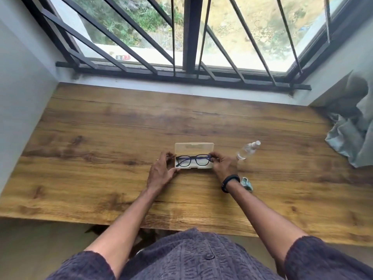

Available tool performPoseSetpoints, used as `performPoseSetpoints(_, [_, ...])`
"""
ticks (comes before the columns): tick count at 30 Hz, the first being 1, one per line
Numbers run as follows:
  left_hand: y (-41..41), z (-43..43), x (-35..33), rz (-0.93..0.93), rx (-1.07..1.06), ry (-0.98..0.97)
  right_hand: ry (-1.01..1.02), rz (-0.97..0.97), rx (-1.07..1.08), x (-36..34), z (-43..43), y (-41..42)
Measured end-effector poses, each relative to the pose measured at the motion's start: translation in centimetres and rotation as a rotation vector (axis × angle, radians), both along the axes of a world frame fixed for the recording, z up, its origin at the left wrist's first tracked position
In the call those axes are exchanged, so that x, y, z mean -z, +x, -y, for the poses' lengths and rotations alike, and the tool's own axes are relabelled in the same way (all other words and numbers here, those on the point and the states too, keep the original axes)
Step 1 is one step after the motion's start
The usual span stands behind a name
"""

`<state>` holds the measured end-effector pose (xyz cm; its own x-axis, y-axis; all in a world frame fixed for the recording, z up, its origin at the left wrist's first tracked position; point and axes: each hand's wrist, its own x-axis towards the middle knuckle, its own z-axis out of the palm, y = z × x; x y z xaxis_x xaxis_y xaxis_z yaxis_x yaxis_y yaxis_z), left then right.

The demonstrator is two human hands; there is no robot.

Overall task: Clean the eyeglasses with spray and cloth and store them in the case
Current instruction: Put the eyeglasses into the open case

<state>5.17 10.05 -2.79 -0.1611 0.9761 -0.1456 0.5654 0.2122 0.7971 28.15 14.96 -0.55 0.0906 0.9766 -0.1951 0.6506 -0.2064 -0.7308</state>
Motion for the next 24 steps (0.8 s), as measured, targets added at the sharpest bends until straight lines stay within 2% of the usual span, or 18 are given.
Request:
performPoseSetpoints(4, [0.1,0.0,-0.1,-0.005,0.002,-0.004,0.130,0.258,-0.187,-0.4,-0.2,-0.1])
performPoseSetpoints(11, [0.0,0.0,0.4,-0.044,0.004,0.002,0.235,0.465,-0.374,-0.9,-0.4,0.6])
performPoseSetpoints(18, [0.1,-0.1,0.2,-0.038,0.016,-0.007,0.154,0.536,-0.413,-1.2,-1.0,1.3])
performPoseSetpoints(24, [0.1,-0.2,0.0,-0.046,0.031,-0.029,0.141,0.494,-0.352,-1.1,-1.1,1.2])
